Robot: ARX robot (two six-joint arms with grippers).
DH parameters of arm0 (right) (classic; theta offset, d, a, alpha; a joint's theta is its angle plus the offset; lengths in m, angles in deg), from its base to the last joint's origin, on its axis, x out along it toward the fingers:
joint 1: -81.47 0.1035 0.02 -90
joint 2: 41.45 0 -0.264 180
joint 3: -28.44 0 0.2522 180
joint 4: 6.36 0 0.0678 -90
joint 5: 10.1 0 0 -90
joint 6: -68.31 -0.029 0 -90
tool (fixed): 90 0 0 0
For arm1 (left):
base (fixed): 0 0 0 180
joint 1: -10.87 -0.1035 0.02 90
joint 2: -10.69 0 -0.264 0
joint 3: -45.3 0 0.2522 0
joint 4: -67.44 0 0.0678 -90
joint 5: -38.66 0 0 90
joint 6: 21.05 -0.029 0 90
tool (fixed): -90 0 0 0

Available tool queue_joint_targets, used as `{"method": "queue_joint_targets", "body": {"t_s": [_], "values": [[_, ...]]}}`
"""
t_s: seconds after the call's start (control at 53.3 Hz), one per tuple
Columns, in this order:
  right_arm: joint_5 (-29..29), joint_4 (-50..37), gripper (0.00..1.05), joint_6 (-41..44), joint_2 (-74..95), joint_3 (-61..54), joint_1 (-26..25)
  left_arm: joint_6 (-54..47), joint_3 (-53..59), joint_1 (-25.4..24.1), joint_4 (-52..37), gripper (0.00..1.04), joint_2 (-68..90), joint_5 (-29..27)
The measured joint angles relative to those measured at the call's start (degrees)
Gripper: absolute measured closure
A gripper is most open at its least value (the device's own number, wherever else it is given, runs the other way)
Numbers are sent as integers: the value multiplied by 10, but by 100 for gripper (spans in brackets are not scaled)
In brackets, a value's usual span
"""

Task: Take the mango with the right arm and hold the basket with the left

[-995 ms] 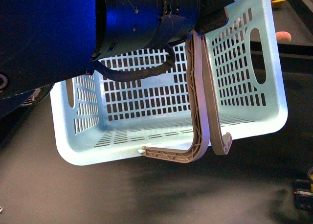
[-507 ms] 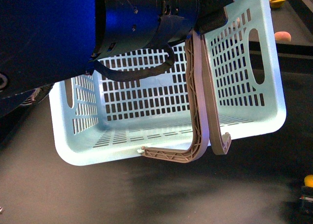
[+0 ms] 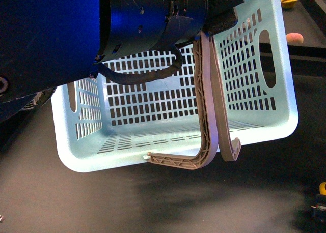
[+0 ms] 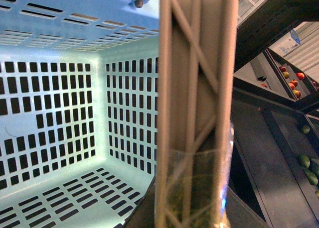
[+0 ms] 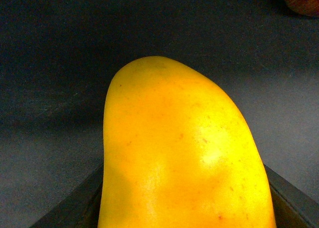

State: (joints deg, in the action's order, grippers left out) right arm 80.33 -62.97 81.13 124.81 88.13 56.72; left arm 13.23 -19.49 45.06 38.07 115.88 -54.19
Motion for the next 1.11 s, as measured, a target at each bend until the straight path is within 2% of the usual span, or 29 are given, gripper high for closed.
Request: {"method": "queue_joint_targets", "body": {"t_s": [0.206, 0.432, 0.601, 0.882, 1.107], "values": [[-3, 0, 43, 0, -25, -30, -1, 0, 0, 0, 0, 99, 0, 0], [-29, 21, 43, -19, -125, -85, 14, 0, 0, 0, 0, 99, 0, 0], [-97, 73, 43, -49, -264, -139, 37, 0, 0, 0, 0, 99, 0, 0], [-233, 207, 43, -92, -522, -229, 92, 0, 0, 0, 0, 99, 0, 0], [-257, 313, 43, -132, -741, -259, 159, 0, 0, 0, 0, 99, 0, 0]]}}
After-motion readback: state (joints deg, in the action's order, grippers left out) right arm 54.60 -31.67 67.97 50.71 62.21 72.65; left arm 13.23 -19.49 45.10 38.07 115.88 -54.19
